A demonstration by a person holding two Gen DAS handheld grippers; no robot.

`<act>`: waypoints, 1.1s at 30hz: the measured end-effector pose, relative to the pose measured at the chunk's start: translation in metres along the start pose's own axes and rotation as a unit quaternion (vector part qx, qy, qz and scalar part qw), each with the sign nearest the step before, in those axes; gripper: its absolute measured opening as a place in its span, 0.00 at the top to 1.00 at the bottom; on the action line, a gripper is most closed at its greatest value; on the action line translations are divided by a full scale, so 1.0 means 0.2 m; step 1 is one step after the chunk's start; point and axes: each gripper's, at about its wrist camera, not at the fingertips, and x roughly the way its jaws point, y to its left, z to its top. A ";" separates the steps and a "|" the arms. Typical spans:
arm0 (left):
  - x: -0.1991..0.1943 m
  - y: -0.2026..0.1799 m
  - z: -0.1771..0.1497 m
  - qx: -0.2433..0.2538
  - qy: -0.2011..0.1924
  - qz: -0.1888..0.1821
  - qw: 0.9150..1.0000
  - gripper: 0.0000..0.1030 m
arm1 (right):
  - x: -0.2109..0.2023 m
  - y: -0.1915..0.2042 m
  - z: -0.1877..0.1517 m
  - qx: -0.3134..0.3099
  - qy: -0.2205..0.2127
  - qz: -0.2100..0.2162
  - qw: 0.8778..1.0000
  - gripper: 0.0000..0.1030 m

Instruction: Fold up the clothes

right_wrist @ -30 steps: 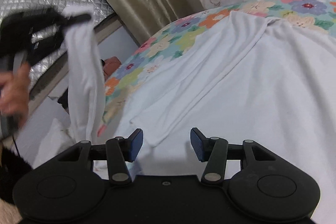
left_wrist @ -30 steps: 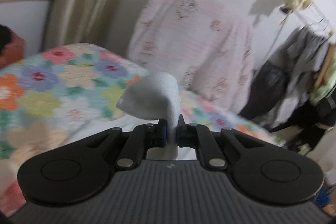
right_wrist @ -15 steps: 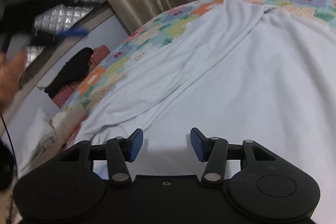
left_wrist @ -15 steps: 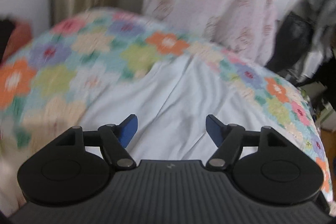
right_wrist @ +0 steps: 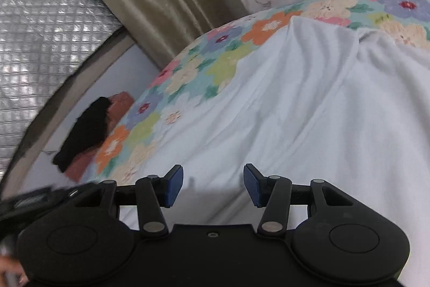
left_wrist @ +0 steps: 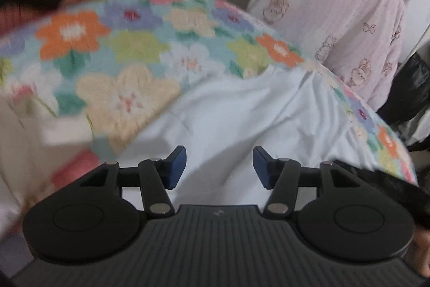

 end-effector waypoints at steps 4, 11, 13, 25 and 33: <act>0.09 0.06 -0.02 -0.012 0.038 0.046 0.998 0.49 | 0.21 -0.05 0.11 -0.065 0.026 -0.089 0.994 0.45; 0.08 0.22 -0.01 -0.077 0.022 0.038 0.996 0.49 | 0.34 0.01 0.13 -0.169 0.064 -0.100 0.978 0.89; 0.05 0.24 0.00 -0.090 0.001 0.022 0.996 0.49 | 0.26 0.09 0.19 -0.221 0.045 -0.099 0.969 0.91; 0.08 0.09 0.01 -0.055 -0.036 -0.006 0.998 0.46 | 0.08 0.03 0.91 -0.282 -0.057 -0.201 0.937 0.91; 0.32 -0.10 -0.10 0.064 0.076 0.050 0.994 0.44 | 0.17 -0.18 0.97 -0.255 -0.052 -0.153 0.953 0.85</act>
